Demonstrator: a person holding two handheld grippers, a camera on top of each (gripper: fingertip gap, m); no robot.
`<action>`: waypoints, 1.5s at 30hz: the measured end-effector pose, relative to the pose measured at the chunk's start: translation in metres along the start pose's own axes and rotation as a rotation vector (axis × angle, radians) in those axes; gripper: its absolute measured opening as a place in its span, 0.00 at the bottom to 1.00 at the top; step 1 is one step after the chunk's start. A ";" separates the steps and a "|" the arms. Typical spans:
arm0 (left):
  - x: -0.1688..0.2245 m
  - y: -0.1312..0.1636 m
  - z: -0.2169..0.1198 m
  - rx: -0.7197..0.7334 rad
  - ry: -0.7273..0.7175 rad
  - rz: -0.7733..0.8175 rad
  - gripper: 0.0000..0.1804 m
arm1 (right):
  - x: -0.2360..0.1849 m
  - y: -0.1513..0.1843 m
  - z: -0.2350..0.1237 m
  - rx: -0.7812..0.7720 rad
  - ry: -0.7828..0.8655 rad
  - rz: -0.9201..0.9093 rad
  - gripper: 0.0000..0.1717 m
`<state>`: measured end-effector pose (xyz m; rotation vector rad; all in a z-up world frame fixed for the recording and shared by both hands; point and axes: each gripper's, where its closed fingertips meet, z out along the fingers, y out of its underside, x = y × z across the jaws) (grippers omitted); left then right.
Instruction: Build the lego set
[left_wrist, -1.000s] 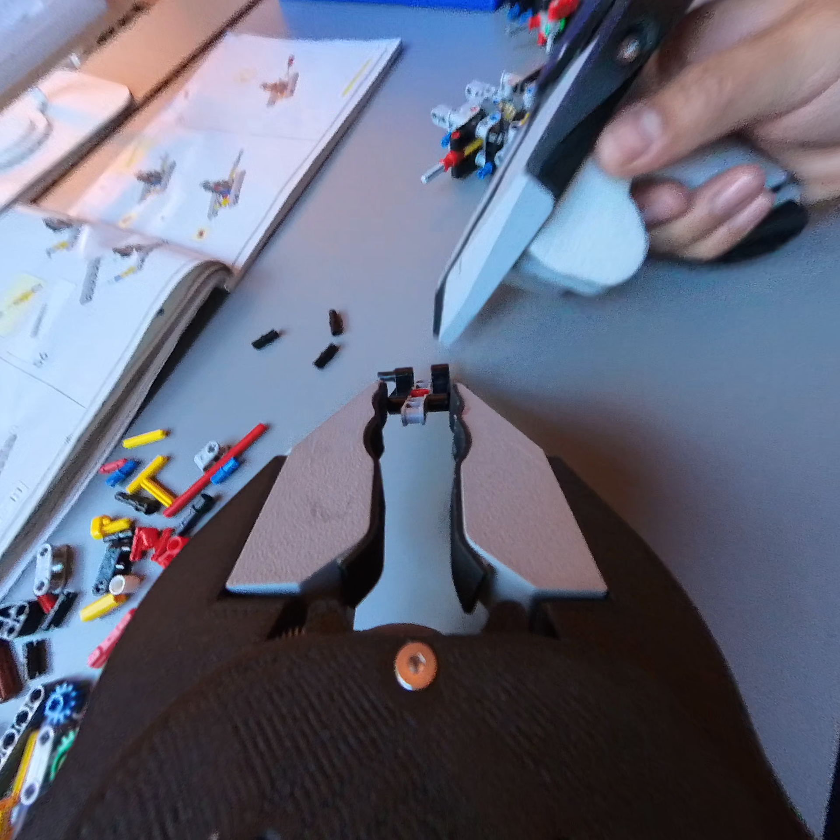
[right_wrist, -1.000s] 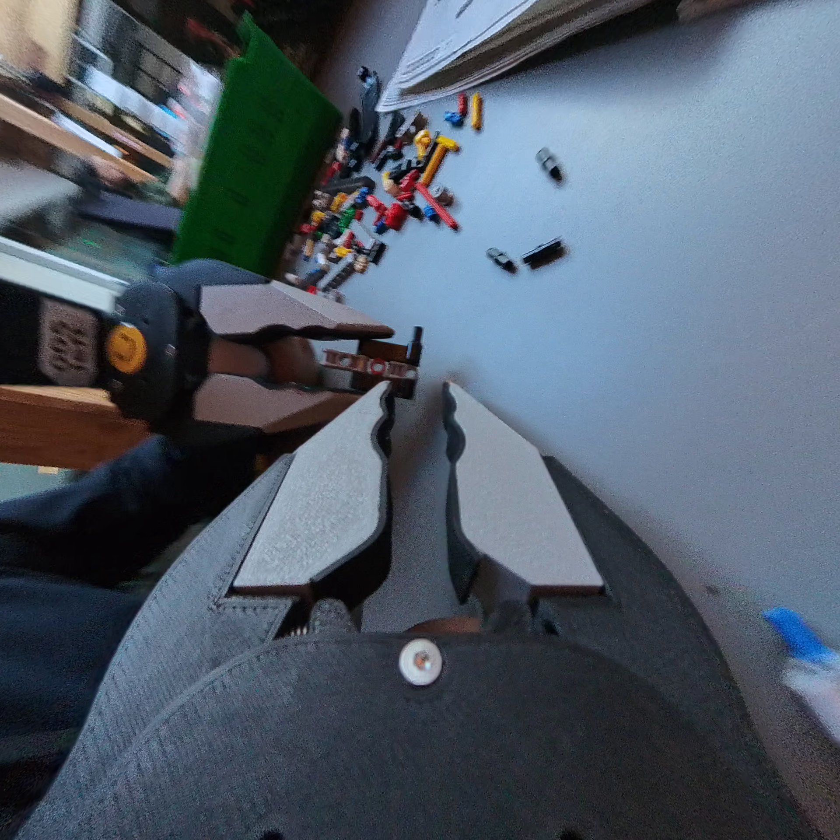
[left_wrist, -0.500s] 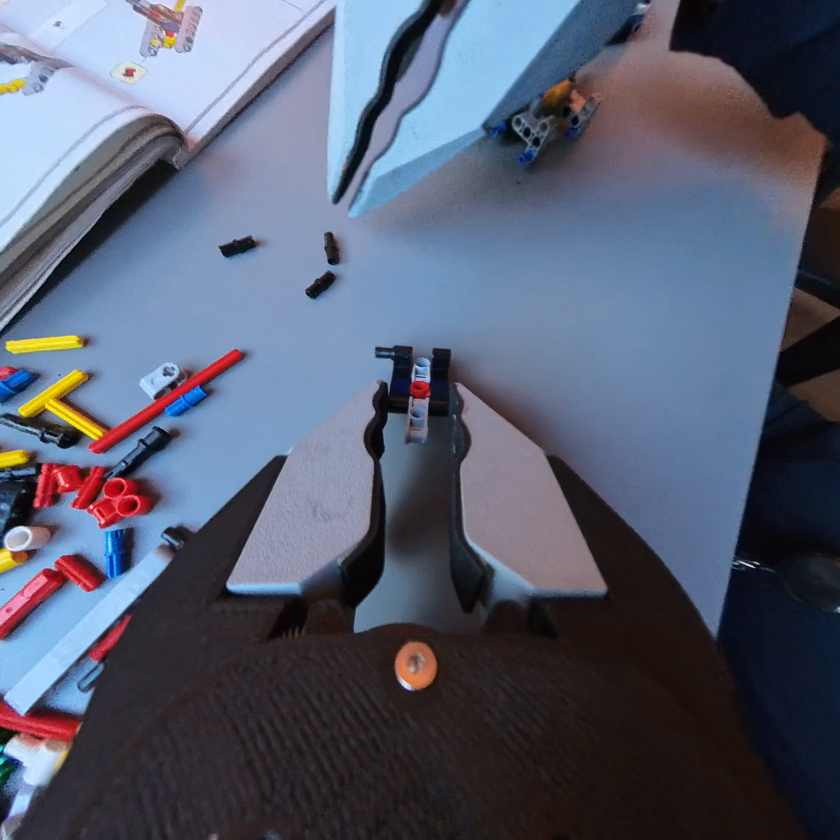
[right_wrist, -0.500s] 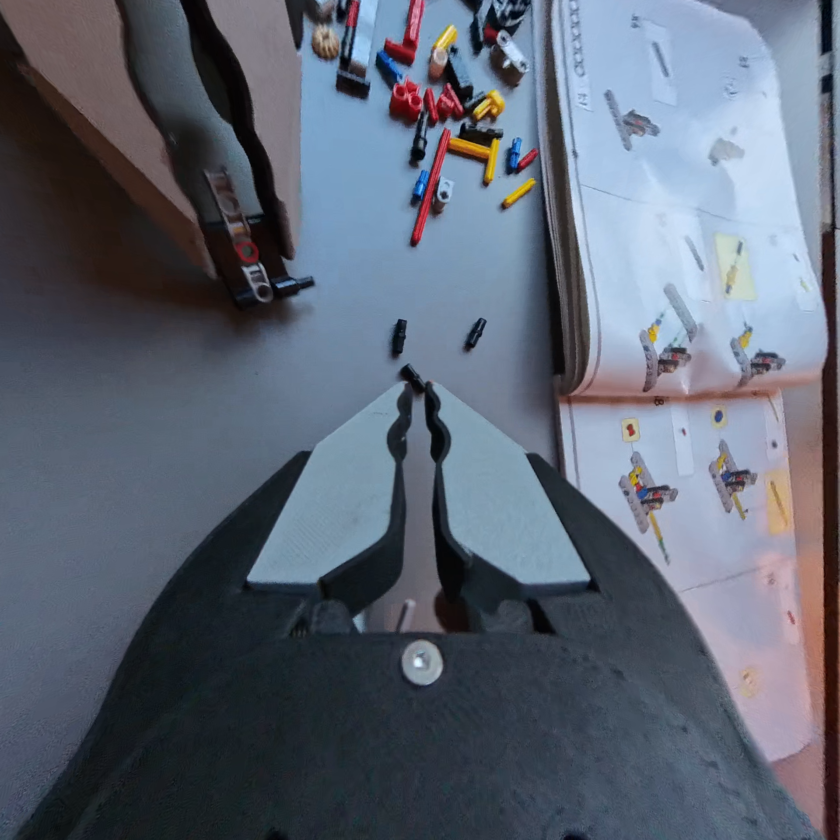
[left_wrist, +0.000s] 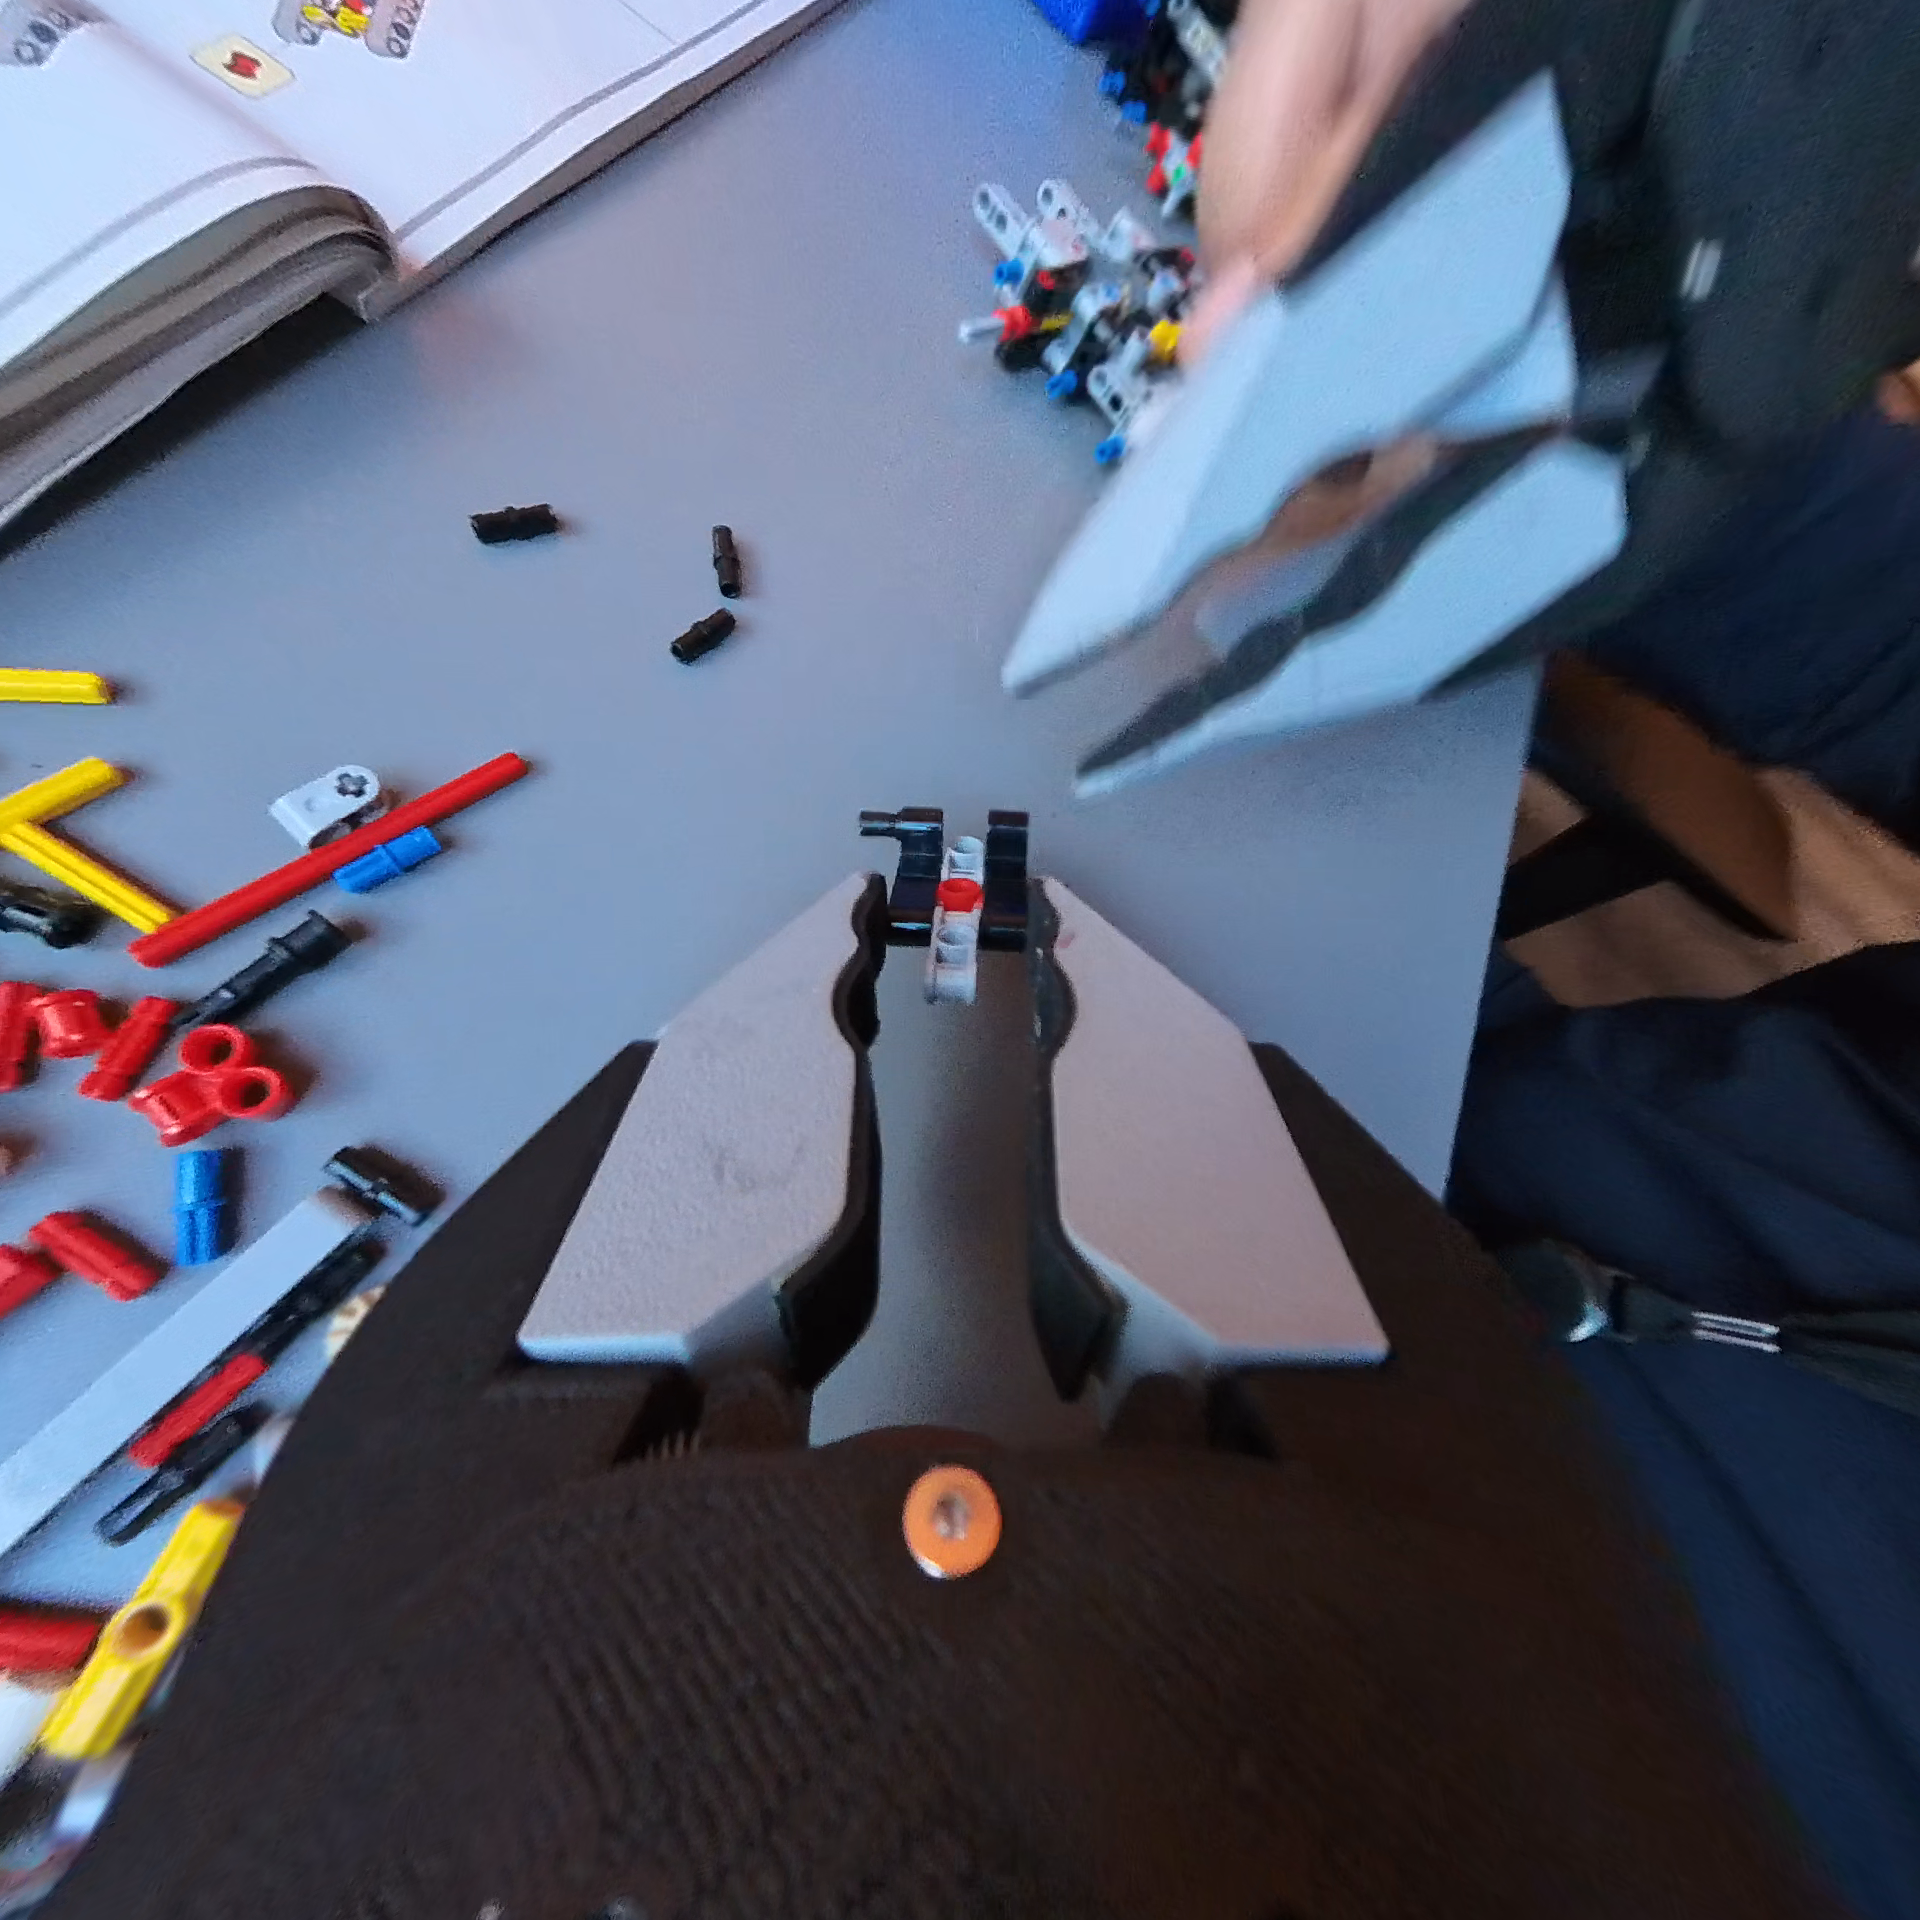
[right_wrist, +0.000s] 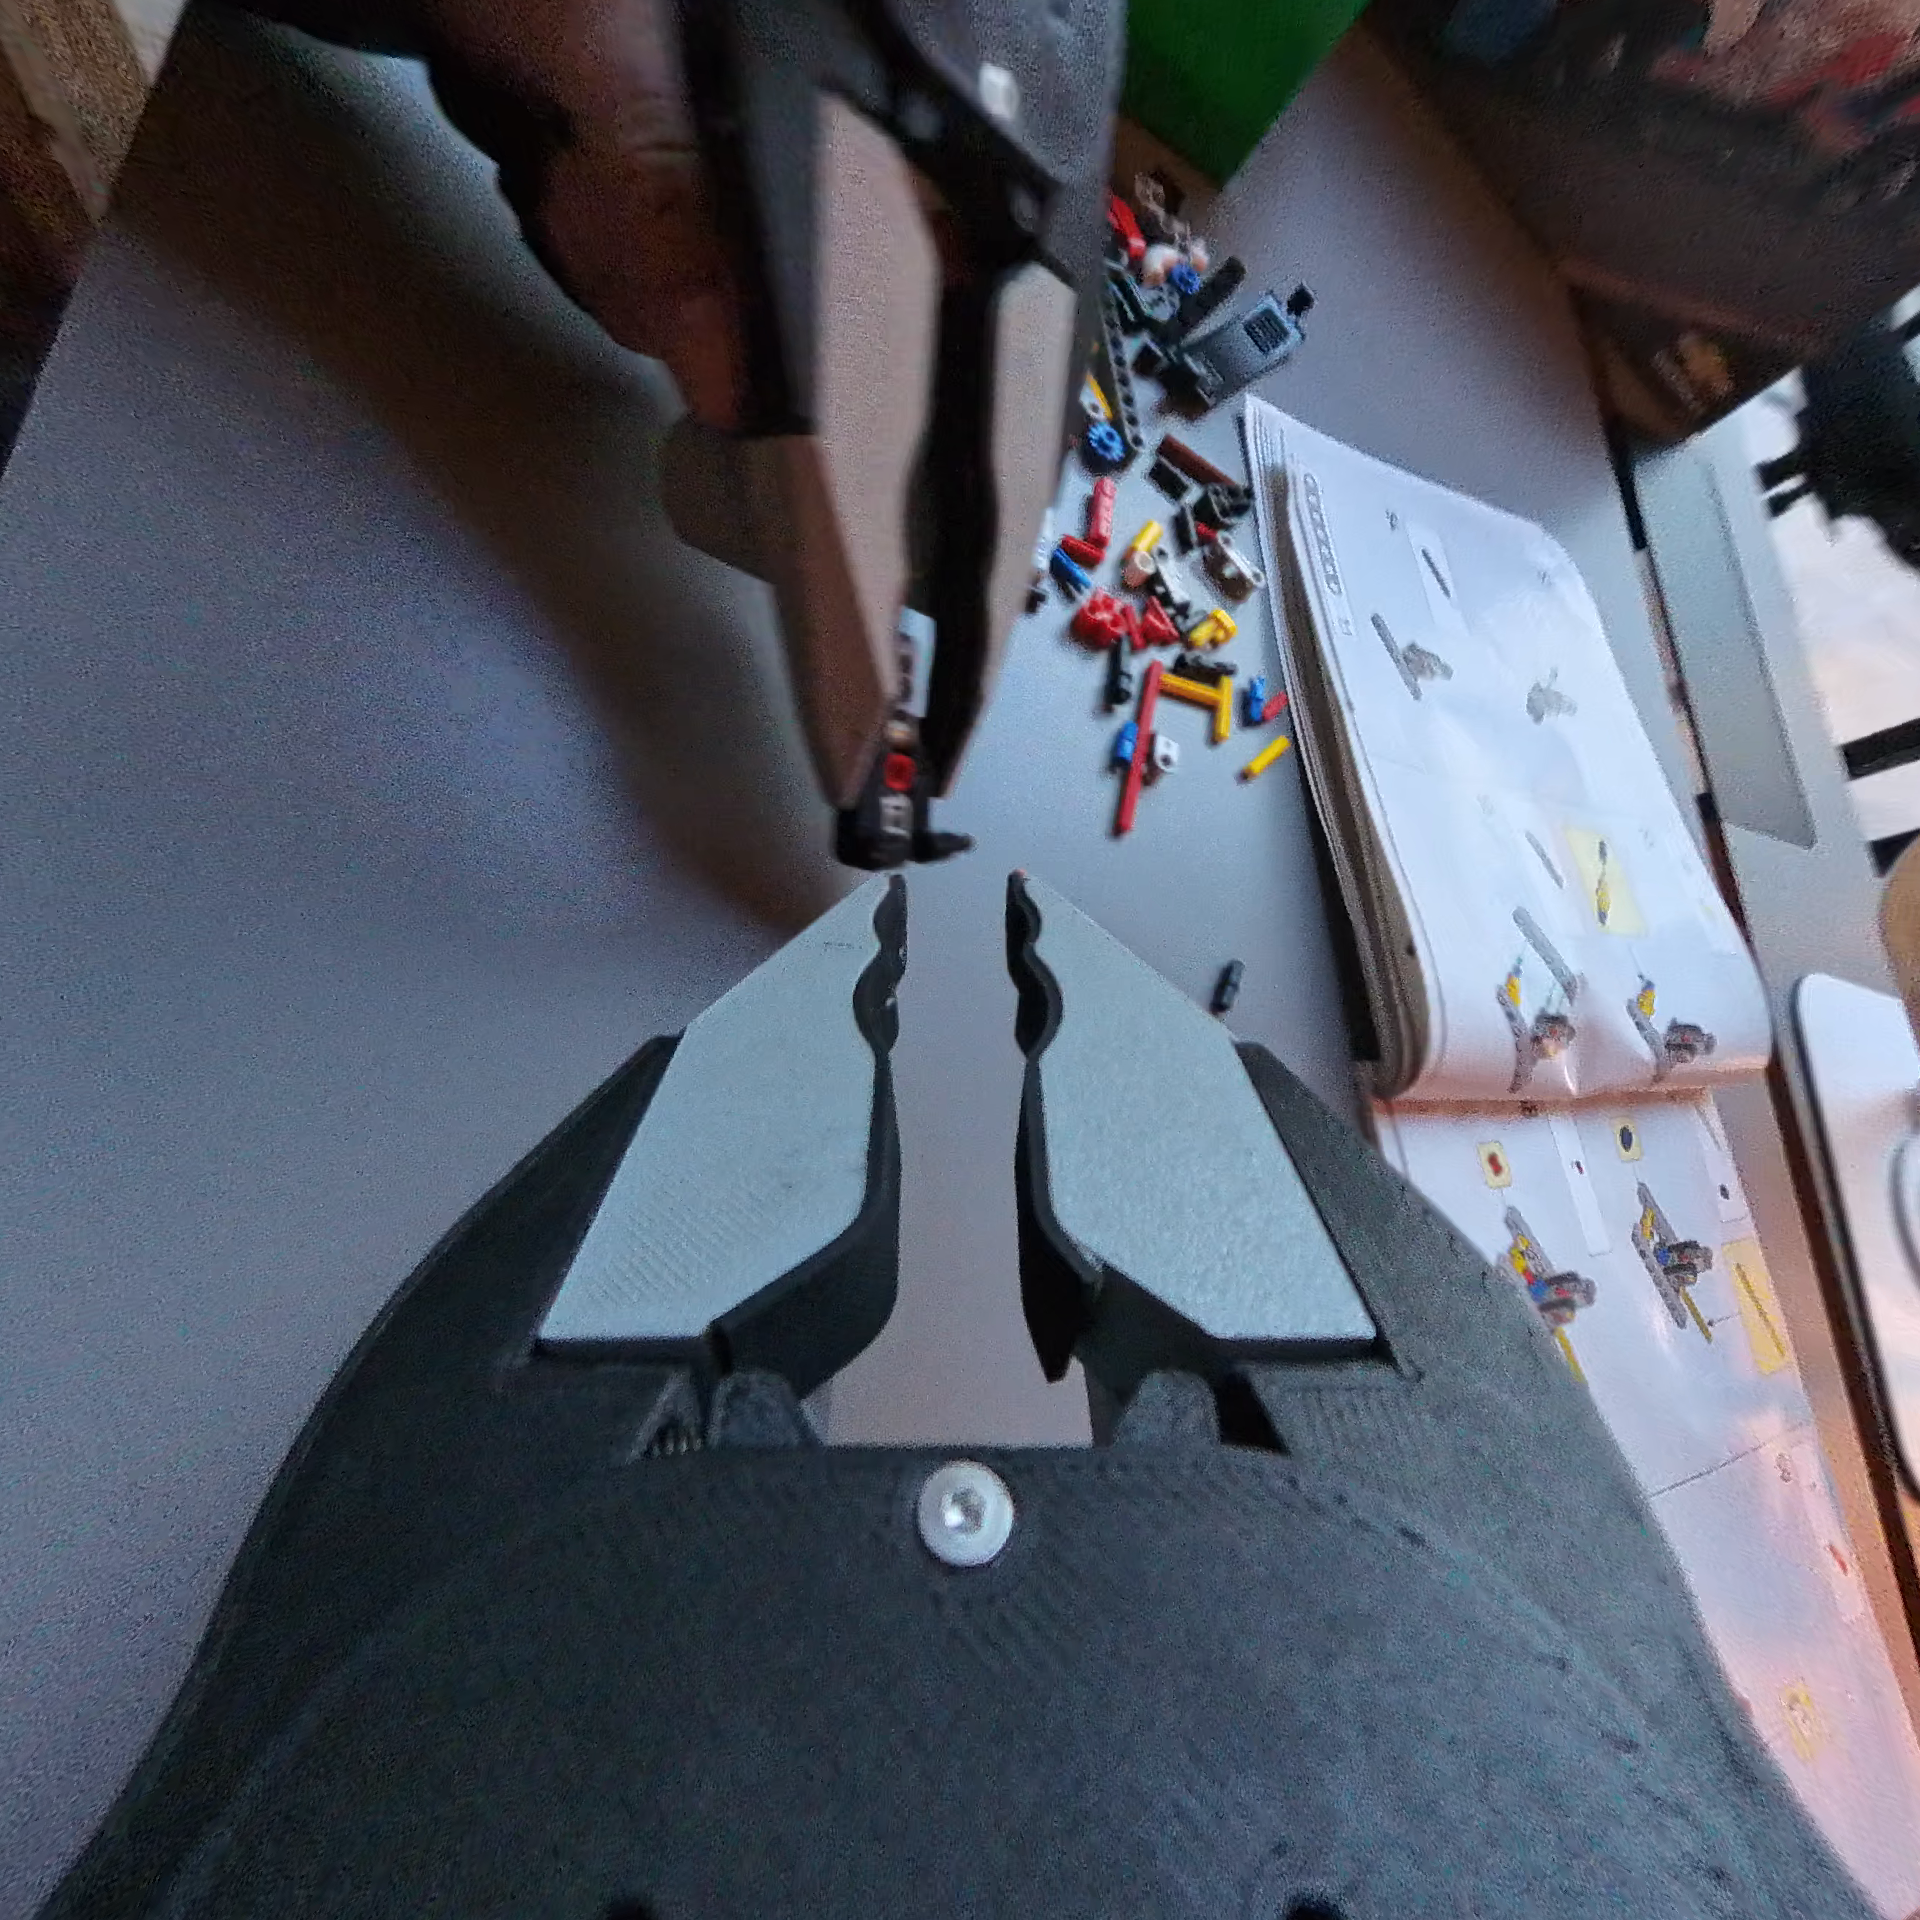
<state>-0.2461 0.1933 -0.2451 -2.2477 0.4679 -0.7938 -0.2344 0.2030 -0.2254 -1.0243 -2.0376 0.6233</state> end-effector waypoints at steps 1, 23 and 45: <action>0.002 -0.002 0.000 0.013 0.027 -0.026 0.13 | -0.007 -0.001 0.003 0.001 0.030 -0.011 0.09; -0.004 0.000 0.004 0.062 0.100 -0.224 0.13 | -0.008 0.003 0.013 0.002 0.249 -0.112 0.06; 0.010 -0.002 -0.004 0.061 -0.117 0.525 0.22 | -0.007 -0.015 -0.007 0.311 0.062 0.079 0.08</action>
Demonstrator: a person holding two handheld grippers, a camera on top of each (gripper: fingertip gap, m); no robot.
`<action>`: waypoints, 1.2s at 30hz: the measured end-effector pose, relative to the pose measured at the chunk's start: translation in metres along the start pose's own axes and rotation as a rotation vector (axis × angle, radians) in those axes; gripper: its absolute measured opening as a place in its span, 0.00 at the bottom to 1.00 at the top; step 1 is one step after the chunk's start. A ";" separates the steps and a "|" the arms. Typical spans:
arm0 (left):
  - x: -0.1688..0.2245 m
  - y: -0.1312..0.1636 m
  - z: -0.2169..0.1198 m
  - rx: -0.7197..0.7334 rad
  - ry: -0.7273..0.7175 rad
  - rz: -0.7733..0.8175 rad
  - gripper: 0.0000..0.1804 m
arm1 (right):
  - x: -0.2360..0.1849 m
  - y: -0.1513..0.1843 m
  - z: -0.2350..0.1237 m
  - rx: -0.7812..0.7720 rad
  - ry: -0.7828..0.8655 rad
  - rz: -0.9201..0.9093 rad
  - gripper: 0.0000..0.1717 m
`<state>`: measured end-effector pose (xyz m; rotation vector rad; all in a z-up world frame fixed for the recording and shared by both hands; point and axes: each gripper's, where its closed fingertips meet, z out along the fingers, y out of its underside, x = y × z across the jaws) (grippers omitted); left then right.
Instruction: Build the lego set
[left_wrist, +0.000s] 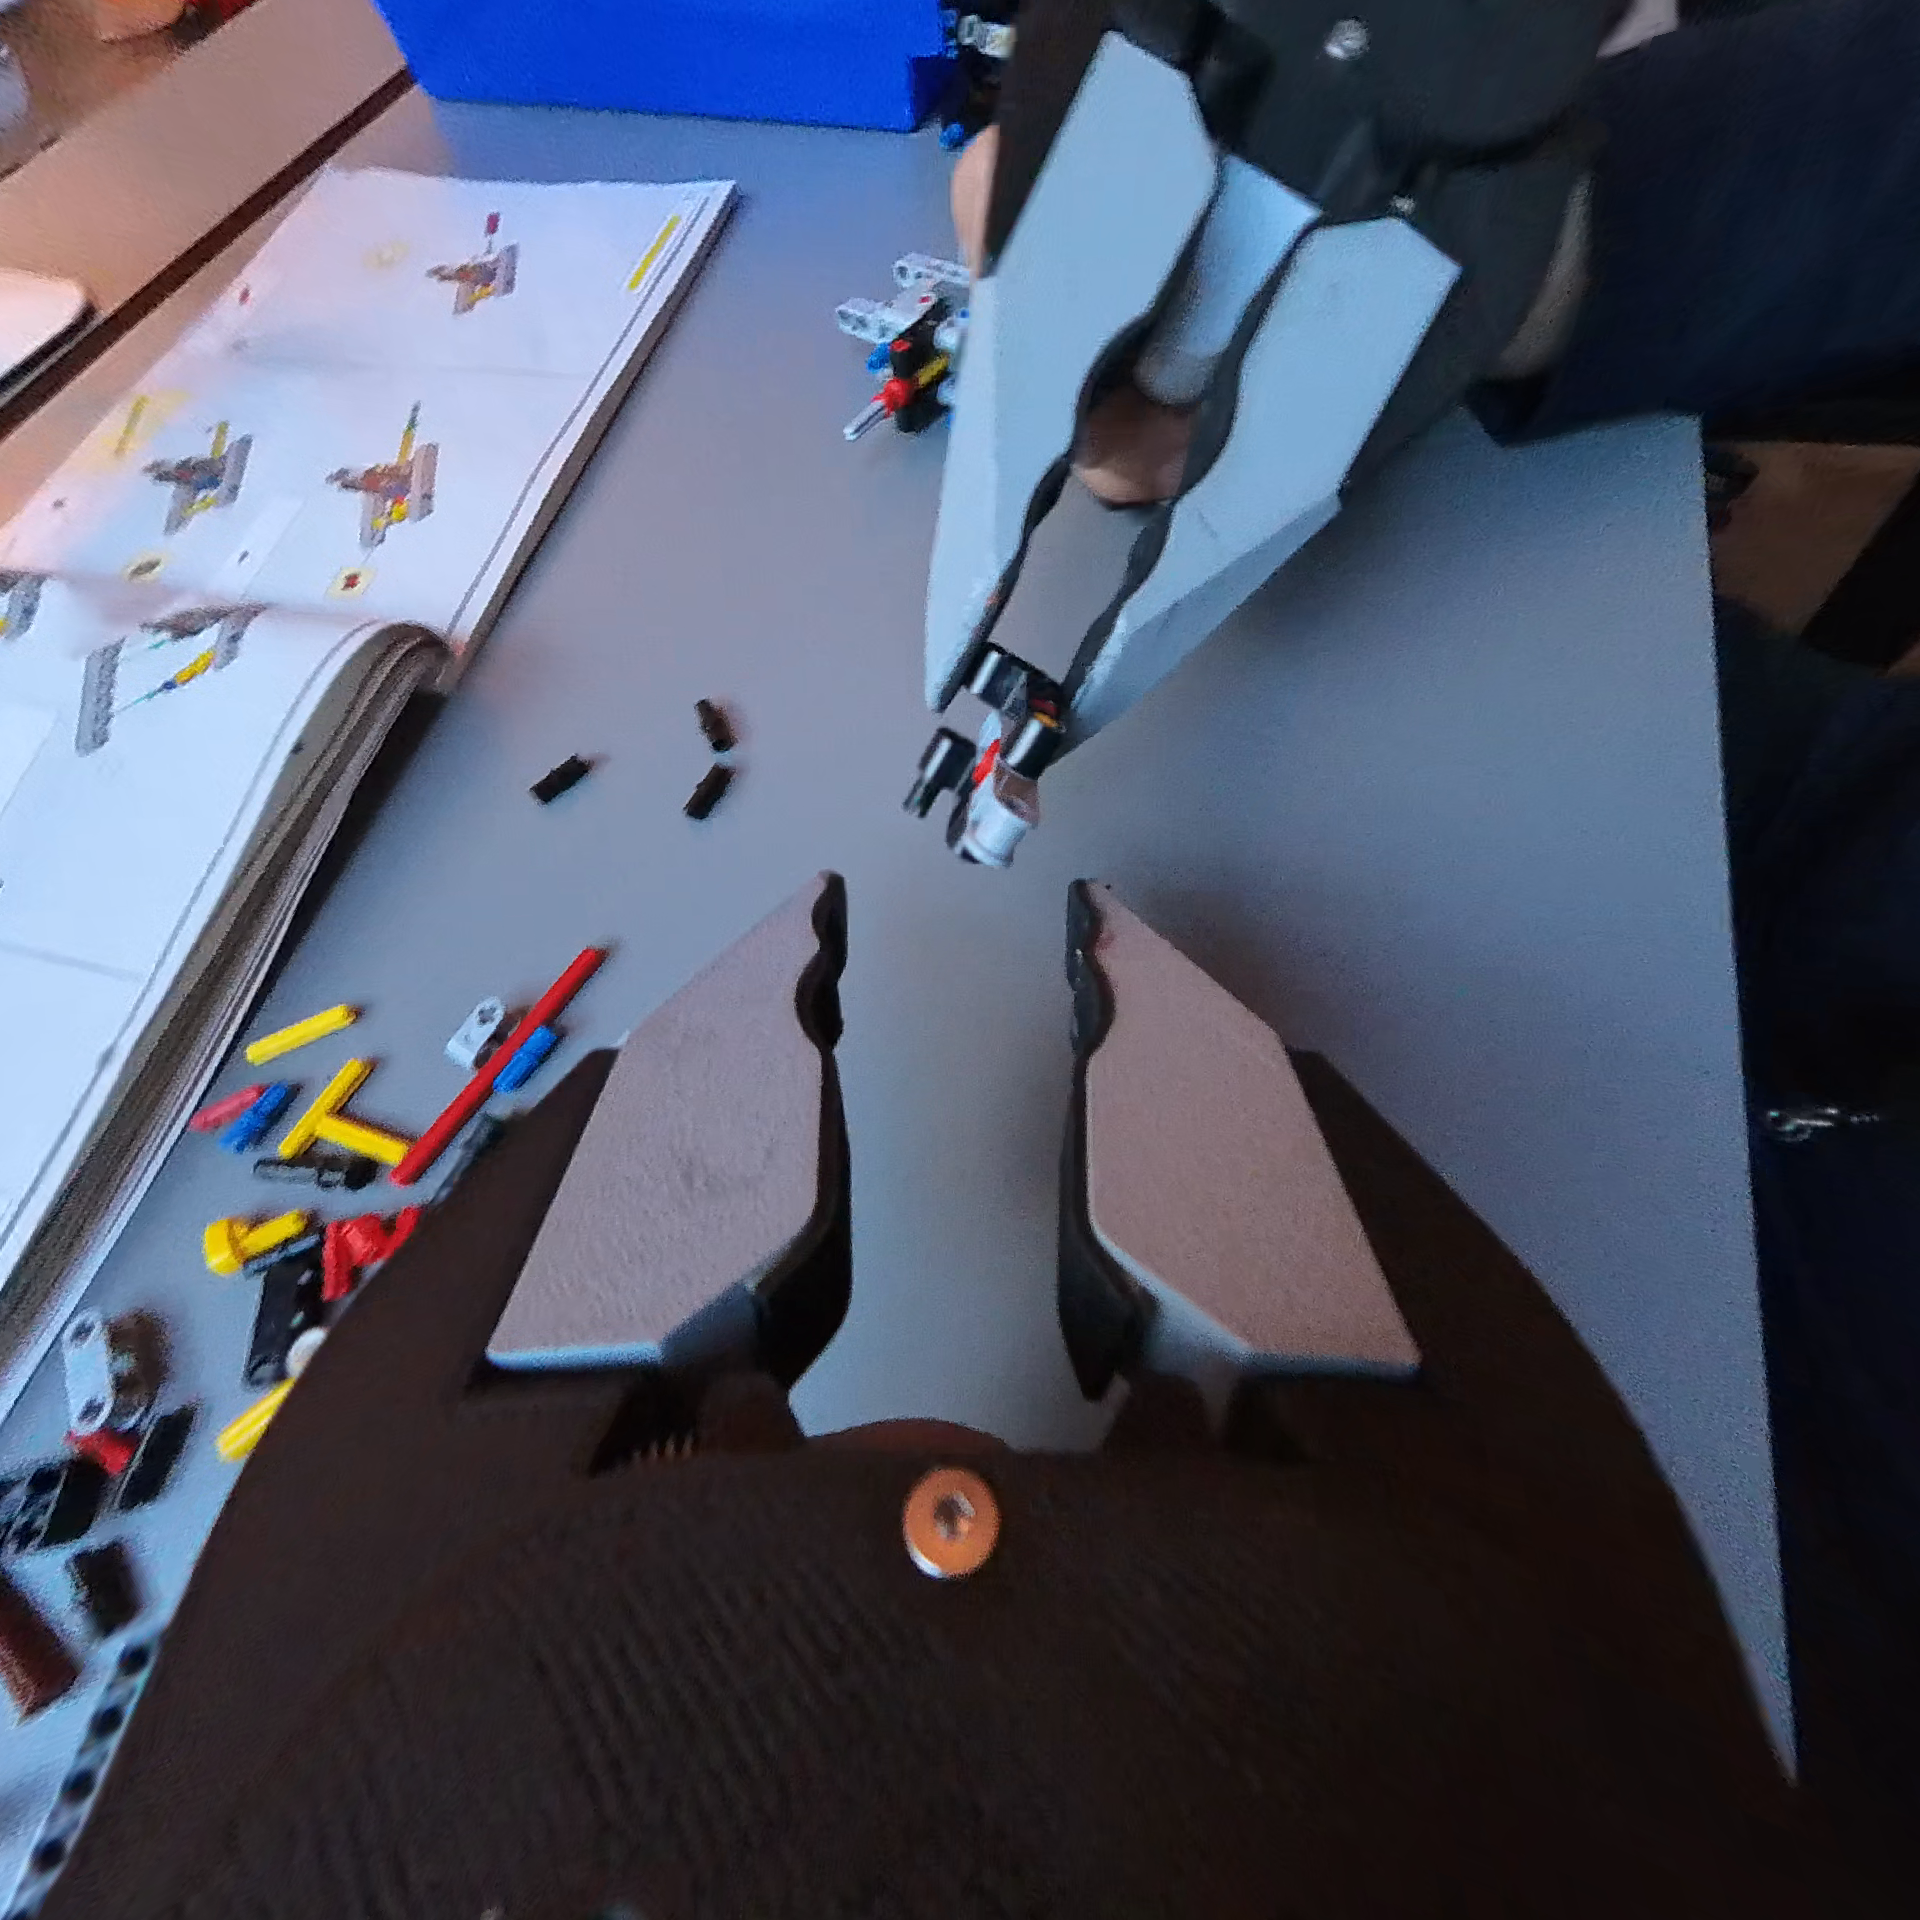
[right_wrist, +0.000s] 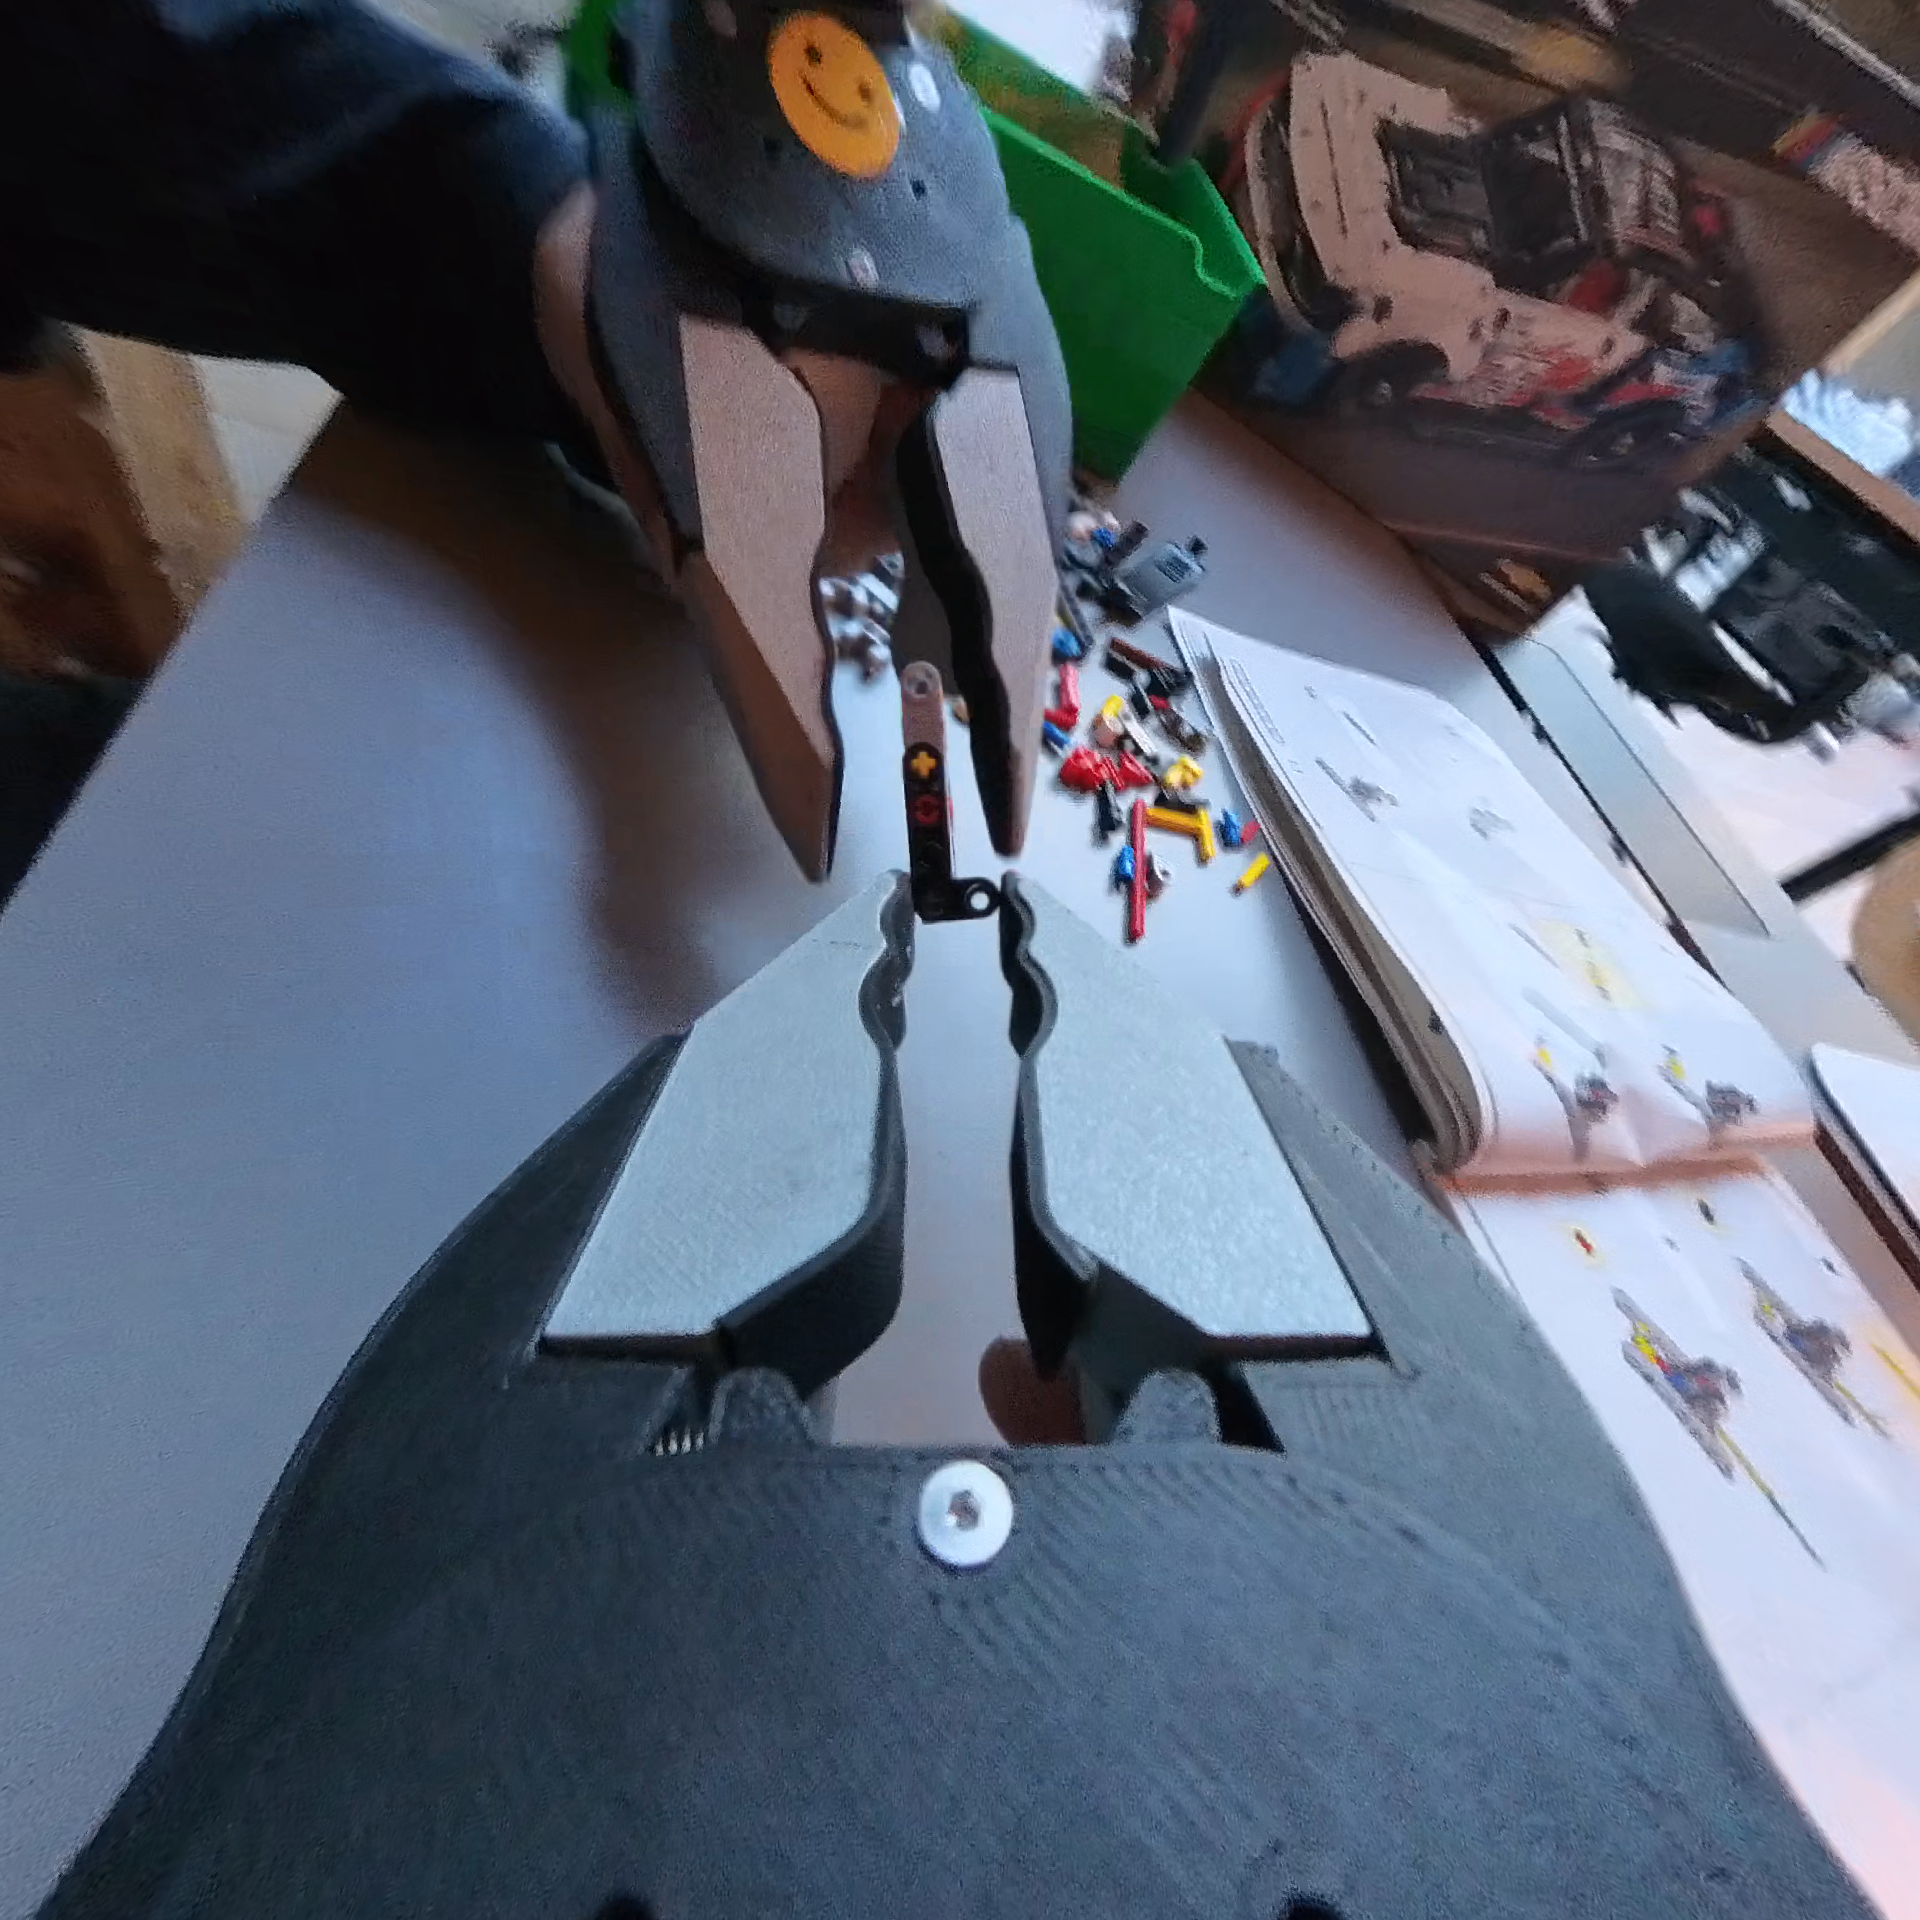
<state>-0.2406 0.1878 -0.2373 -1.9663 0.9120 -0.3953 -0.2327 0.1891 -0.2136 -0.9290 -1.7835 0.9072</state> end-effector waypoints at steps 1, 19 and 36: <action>0.005 -0.001 0.003 0.010 0.013 0.019 0.22 | -0.002 -0.005 -0.002 0.044 -0.017 -0.017 0.08; 0.027 -0.026 -0.008 0.207 0.114 0.080 0.11 | -0.019 -0.014 -0.004 0.102 -0.130 -0.022 0.08; -0.004 0.019 0.014 -0.118 -0.098 0.223 0.07 | 0.067 0.062 -0.025 -0.450 -0.064 -0.017 0.11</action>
